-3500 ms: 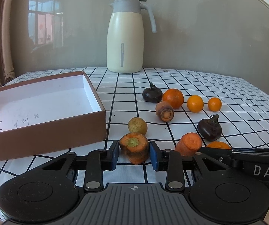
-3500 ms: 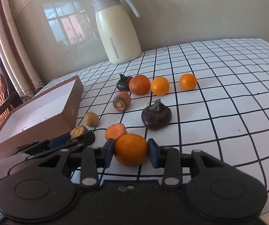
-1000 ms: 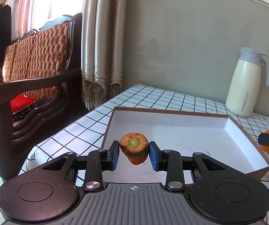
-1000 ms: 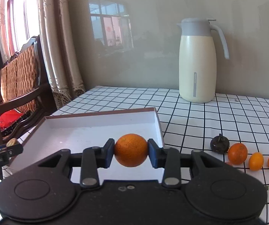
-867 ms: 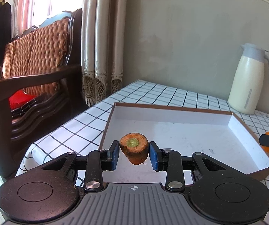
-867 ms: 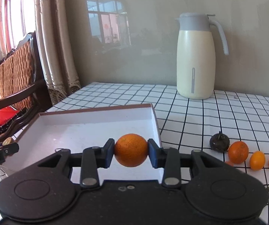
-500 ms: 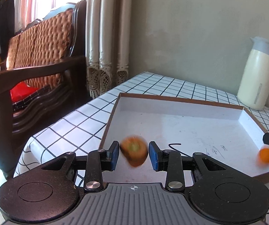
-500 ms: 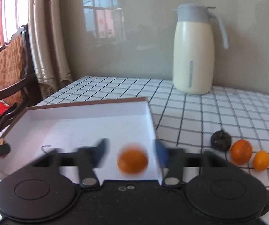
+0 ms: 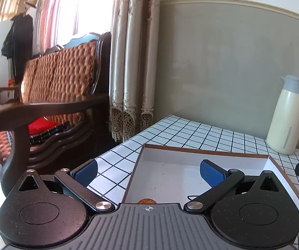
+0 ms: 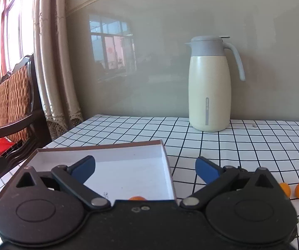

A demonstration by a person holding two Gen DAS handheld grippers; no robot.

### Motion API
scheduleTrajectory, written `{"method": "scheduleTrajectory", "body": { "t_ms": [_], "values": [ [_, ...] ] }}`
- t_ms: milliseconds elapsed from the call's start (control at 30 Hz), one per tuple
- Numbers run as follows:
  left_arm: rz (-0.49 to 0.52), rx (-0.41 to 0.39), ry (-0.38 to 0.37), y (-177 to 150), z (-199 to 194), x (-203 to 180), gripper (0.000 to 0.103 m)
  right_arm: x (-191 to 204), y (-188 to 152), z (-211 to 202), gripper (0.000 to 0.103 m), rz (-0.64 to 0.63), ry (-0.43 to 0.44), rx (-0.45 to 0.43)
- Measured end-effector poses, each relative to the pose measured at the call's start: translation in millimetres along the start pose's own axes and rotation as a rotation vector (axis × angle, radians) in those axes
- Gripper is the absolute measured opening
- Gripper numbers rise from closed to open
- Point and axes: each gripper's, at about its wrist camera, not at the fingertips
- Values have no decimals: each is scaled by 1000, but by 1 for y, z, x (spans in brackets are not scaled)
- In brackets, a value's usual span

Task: Organize fruits
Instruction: 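Open both tools to drop the carrot piece and orange into the tray, then move both tools back toward the remaining fruits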

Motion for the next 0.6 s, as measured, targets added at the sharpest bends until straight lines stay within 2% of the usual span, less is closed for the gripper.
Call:
{"method": "scheduleTrajectory", "body": {
  "t_ms": [233, 400, 600],
  "values": [
    [33, -5, -22, 2, -28, -2, 103, -5, 3, -30, 97, 23, 19, -6],
    [75, -13, -88, -3, -55, -16, 103, -21, -5, -61, 97, 26, -6, -17],
    [116, 18, -186, -20, -79, -46, 103, -66, -28, -95, 97, 80, -75, 17]
  ]
}}
Point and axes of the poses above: each gripper's, at about its wrist camera, not at the fingertips, and z roughly the way its jaws point, x to its left, y to its top, and after that the axes turned 1 degree about -z, right-handed
